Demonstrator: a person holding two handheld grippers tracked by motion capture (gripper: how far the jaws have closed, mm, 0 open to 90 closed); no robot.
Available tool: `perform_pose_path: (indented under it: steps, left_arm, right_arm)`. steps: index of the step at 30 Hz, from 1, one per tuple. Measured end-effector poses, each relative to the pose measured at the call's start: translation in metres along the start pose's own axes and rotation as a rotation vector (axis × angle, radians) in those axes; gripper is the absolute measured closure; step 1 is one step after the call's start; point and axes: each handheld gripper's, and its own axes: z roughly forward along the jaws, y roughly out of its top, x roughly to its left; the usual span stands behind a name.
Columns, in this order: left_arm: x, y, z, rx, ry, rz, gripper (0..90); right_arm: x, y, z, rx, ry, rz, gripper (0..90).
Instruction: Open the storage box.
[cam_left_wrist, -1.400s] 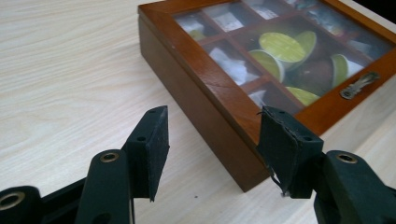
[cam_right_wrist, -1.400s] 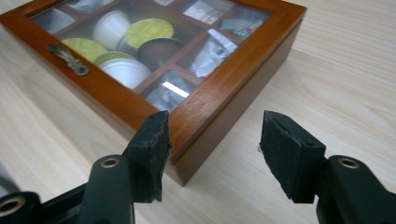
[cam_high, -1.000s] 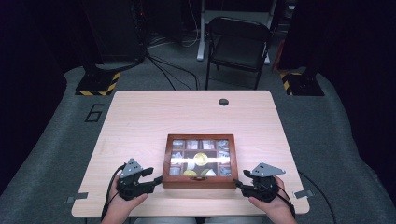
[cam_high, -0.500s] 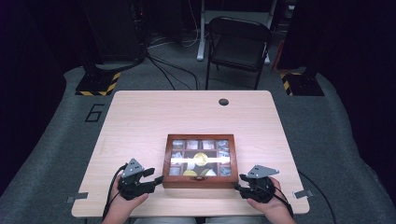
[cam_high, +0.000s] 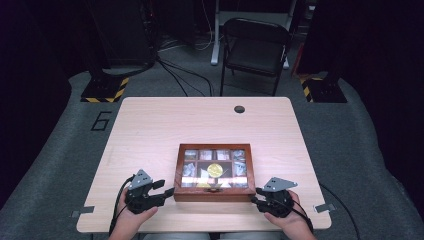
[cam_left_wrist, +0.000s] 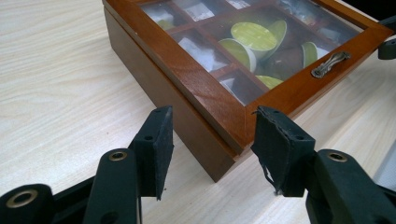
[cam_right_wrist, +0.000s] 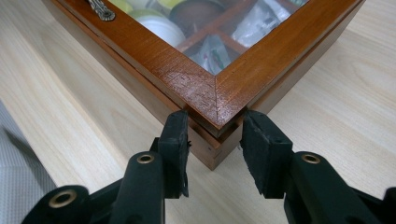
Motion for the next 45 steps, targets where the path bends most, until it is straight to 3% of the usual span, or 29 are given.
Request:
perform_pose_path:
  steps: [2, 6, 12, 27, 34, 35, 45]
  left_arm:
    - [-0.002, 0.0, -0.001, -0.008, -0.001, -0.007, 47.4]
    - [-0.006, 0.001, -0.001, -0.005, -0.019, 0.017, 47.4]
    - [-0.009, 0.001, 0.002, 0.015, -0.018, 0.044, 48.2]
    - [-0.017, 0.013, 0.018, -0.002, 0.018, 0.072, 51.7]
    - [-0.017, 0.018, 0.015, -0.015, 0.03, 0.068, 47.2]
    - [-0.016, 0.021, 0.014, -0.016, 0.037, 0.075, 46.6]
    - [-0.015, 0.035, 0.01, -0.039, 0.042, 0.098, 44.8]
  right_arm:
    - [0.0, 0.0, -0.001, -0.011, -0.002, 0.009, 61.1]
    - [-0.001, 0.003, -0.008, -0.076, 0.004, 0.033, 62.0]
    - [-0.004, 0.006, -0.014, -0.132, 0.008, 0.073, 62.9]
    - [-0.005, 0.009, -0.018, -0.163, -0.001, 0.077, 62.8]
    - [-0.009, 0.01, -0.02, -0.178, -0.004, 0.102, 59.9]
    - [-0.01, 0.011, -0.02, -0.18, -0.003, 0.129, 58.9]
    - [-0.015, 0.025, -0.021, -0.185, -0.02, 0.108, 53.8]
